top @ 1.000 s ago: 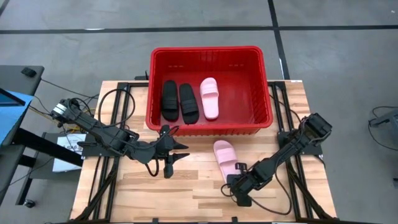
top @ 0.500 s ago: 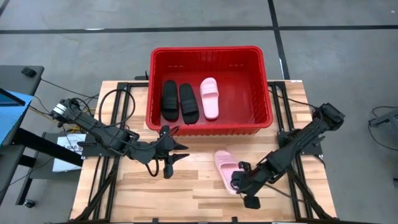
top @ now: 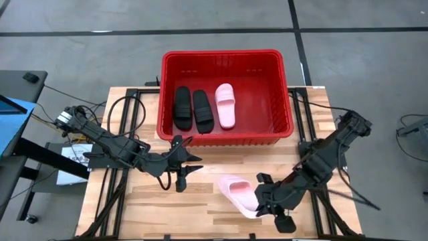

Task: Pick and place slides into bin
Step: Put the pink slide into the red bin

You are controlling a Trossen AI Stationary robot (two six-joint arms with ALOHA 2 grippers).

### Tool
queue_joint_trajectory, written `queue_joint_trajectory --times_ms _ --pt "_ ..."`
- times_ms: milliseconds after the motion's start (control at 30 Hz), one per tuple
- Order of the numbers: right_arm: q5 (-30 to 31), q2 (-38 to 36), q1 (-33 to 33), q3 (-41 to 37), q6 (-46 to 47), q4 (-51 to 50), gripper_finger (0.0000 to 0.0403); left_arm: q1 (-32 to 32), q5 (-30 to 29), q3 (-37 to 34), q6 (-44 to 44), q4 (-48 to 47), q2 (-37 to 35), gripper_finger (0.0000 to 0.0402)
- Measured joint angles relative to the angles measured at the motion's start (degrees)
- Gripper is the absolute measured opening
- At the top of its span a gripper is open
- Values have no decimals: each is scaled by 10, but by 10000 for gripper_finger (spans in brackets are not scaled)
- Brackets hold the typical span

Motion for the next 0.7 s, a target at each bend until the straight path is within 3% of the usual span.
queue_joint_trajectory --times_ms 367,700 --pt "92 4 2 188 -64 -105 0 -5 1 0 -8 -15 0 108" --pt "202 4 -17 290 -112 -244 0 -15 -3 0 -8 -16 0 108"
